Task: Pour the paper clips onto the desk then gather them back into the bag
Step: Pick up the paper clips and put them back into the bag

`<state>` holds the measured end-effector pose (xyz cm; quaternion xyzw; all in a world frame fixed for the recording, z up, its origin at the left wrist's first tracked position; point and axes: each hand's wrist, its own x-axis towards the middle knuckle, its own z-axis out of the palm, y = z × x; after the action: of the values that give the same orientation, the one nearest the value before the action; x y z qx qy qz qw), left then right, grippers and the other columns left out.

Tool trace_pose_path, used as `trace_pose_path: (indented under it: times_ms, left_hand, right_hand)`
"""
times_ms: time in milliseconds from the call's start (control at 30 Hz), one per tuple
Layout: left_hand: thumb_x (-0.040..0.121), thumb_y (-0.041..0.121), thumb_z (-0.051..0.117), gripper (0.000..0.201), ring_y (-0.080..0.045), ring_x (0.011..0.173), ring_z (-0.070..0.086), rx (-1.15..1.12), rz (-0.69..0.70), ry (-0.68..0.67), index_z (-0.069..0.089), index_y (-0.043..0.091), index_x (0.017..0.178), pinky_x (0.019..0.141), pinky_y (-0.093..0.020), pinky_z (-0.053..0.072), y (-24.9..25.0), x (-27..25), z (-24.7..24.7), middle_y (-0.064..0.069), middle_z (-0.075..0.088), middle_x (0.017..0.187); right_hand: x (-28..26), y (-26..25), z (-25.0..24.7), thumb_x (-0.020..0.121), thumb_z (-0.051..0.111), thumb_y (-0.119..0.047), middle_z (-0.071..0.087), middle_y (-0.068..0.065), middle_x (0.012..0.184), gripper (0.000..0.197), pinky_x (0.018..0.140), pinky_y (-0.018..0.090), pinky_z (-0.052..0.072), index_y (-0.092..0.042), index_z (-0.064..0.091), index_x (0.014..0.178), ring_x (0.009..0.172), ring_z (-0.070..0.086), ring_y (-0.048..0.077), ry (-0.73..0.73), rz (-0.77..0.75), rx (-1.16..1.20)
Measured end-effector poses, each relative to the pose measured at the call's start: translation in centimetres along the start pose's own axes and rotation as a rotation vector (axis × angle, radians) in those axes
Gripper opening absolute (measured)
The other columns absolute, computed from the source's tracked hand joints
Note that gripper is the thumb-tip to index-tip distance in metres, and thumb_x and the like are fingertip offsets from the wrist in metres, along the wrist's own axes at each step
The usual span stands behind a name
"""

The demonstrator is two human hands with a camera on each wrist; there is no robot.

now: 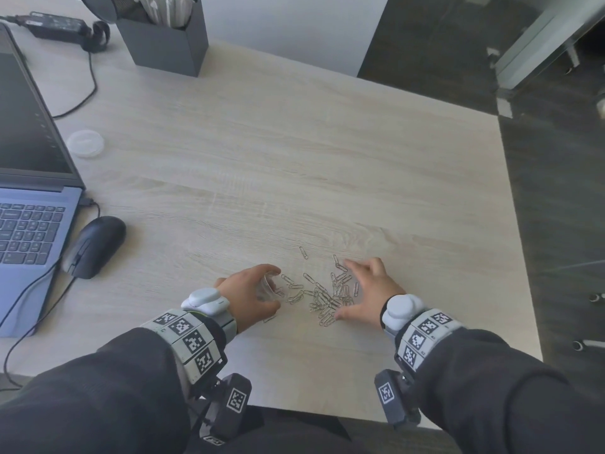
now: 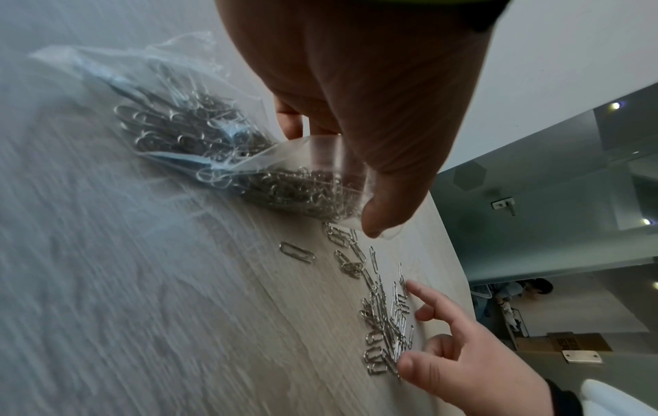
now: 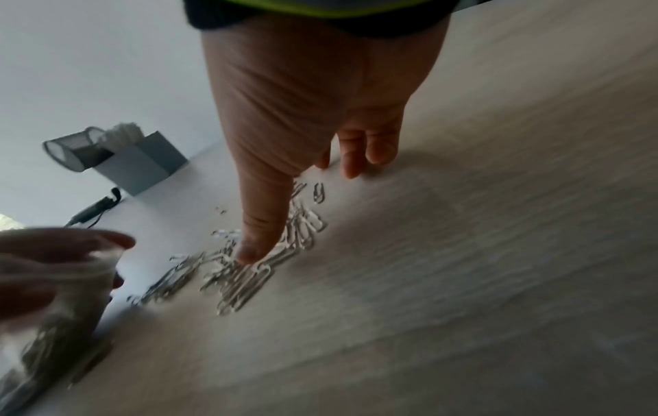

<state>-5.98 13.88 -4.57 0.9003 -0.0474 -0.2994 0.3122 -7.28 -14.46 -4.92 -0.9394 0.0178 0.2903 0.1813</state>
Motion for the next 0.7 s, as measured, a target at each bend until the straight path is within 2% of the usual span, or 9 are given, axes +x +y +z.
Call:
trace_pose_path:
  times_ms: [67,167,300,433,567,700]
  left_hand:
    - [0.076,0.042,0.066,0.056,-0.003,0.092,0.06,0.009,0.004,-0.003,0.049,0.045,0.129,0.103,-0.035,0.04,0.0,0.1,0.2,0.026,0.065,0.104]
    - [0.076,0.043,0.066,0.056,-0.002,0.092,0.059,0.02,0.01,-0.001,0.048,0.045,0.129,0.102,-0.034,0.04,0.0,0.1,0.3,0.026,0.064,0.103]
    - [0.077,0.043,0.066,0.055,-0.002,0.092,0.06,0.024,0.013,-0.003,0.048,0.046,0.129,0.1,-0.032,0.037,0.2,0.1,0.6,0.026,0.064,0.104]
    - [0.078,0.043,0.066,0.055,-0.002,0.09,0.06,0.031,0.014,0.006,0.048,0.046,0.129,0.099,-0.031,0.037,0.3,0.1,0.6,0.026,0.064,0.105]
    - [0.08,0.042,0.067,0.053,-0.001,0.088,0.058,0.042,0.01,0.02,0.049,0.044,0.13,0.099,-0.03,0.037,0.5,0.0,0.6,0.027,0.062,0.103]
    - [0.081,0.039,0.068,0.052,-0.001,0.088,0.053,0.04,0.002,0.038,0.049,0.043,0.13,0.098,-0.029,0.034,0.5,-0.1,0.6,0.03,0.056,0.096]
  right_hand:
    - [-0.1,-0.2,0.6,0.052,0.081,-0.065,0.029,-0.004,0.132,0.111,0.097,0.032,0.047,-0.04,0.025,0.145,0.112,0.05,0.017,-0.017,-0.048,-0.042]
    - [-0.1,-0.8,1.2,0.061,0.079,-0.055,0.033,-0.004,0.129,0.099,0.091,0.035,0.05,-0.04,0.027,0.144,0.105,0.054,0.018,-0.023,-0.057,-0.053]
    - [0.1,-1.6,1.9,0.08,0.071,-0.037,0.046,0.0,0.128,0.06,0.09,0.033,0.047,-0.029,0.046,0.133,0.108,0.055,0.022,0.019,-0.063,-0.005]
    - [0.9,-3.0,2.3,0.084,0.066,-0.023,0.051,-0.002,0.114,0.032,0.082,0.028,0.044,-0.024,0.057,0.115,0.095,0.054,0.018,0.068,-0.067,0.056]
    - [1.2,-3.9,2.2,0.083,0.068,-0.018,0.049,-0.009,0.103,0.033,0.082,0.022,0.042,-0.026,0.061,0.114,0.087,0.055,0.01,0.069,-0.111,0.202]
    - [0.8,-2.6,1.0,0.083,0.065,-0.014,0.055,-0.01,0.097,0.028,0.069,0.014,0.04,-0.028,0.064,0.107,0.076,0.057,0.007,0.188,-0.074,0.311]
